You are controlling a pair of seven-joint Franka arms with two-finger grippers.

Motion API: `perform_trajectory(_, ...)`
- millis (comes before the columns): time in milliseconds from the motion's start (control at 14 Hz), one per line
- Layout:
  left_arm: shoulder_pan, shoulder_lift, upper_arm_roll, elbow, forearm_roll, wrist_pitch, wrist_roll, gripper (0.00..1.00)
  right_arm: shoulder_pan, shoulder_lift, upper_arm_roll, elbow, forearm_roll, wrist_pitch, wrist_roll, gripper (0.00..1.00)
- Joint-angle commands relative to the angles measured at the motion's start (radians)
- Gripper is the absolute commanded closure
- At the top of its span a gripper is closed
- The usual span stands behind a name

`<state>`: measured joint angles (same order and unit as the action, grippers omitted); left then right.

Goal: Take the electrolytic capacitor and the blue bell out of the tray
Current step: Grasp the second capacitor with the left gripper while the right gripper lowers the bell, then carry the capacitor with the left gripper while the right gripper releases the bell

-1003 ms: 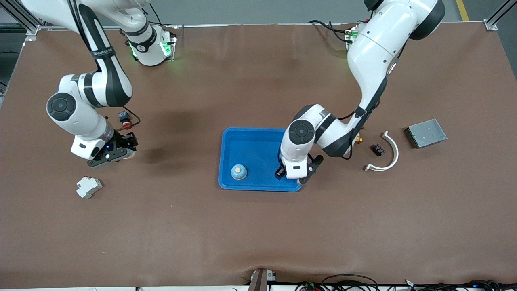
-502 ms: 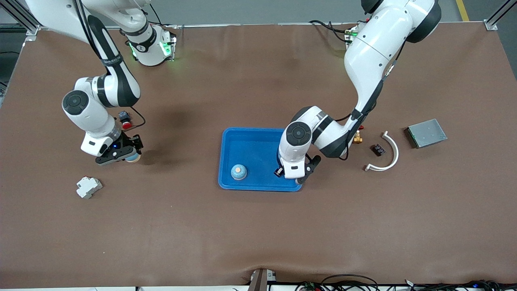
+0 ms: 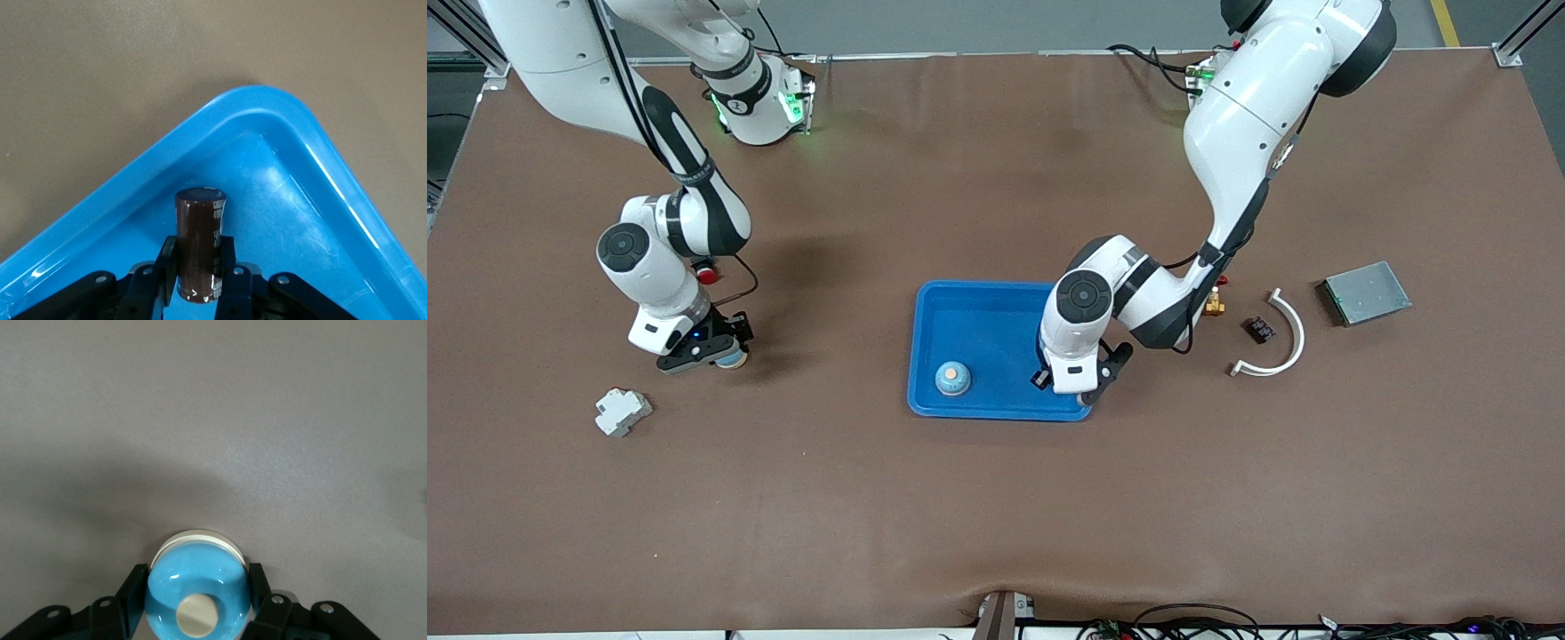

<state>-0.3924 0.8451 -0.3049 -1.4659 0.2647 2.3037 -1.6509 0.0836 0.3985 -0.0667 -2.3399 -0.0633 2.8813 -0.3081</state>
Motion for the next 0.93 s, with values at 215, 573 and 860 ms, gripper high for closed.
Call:
perform_trajectory(215, -0.002, -0.044, 0.012, 0.071, 0.017, -0.084, -0.003, 1.0, -0.18, 0.028, 0.16, 0.005, 0.014, 0.01, 0.009, 0.24)
perform_trajectory(573, 0.036, -0.104, 0.012, 0.145, 0.053, -0.28, 0.106, 1.0, -0.174, -0.004, 0.186, 0.065, 0.034, -0.119, 0.012, 0.0)
perform_trajectory(860, 0.128, -0.17, 0.009, 0.141, 0.047, -0.358, 0.259, 1.0, -0.163, -0.064, 0.225, 0.18, 0.164, -0.388, 0.035, 0.0)
